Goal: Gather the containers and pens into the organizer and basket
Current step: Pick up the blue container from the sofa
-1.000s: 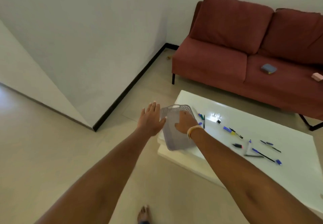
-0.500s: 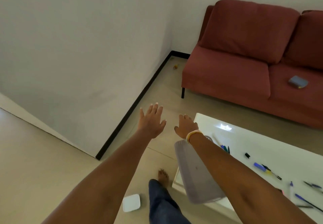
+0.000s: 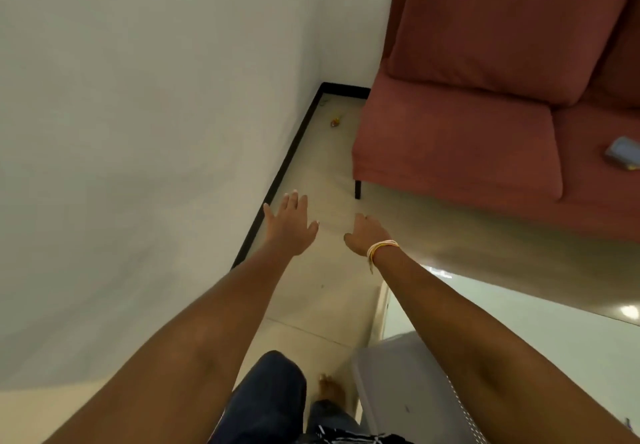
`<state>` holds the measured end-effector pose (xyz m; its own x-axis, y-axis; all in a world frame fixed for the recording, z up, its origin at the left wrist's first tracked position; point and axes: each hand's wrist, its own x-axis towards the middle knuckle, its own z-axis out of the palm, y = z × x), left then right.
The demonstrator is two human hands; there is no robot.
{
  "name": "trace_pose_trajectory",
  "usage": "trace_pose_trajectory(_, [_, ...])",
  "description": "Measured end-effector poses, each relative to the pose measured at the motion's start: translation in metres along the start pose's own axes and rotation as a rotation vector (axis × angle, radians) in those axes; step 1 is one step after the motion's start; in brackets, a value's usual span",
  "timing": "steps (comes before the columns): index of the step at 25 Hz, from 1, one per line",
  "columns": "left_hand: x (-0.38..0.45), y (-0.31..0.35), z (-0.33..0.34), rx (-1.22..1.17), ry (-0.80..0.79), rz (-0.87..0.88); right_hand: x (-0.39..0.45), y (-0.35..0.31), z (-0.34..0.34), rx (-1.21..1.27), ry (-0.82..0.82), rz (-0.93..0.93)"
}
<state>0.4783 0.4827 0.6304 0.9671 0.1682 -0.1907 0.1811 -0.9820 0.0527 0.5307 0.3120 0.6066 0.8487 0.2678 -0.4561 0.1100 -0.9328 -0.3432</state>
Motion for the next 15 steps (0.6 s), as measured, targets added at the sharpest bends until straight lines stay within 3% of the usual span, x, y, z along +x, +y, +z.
trace_pose_trajectory(15, [0.327,0.059,-0.056,0.213,-0.134,0.477,0.227,0.041,-0.114,0.294,0.107,0.389])
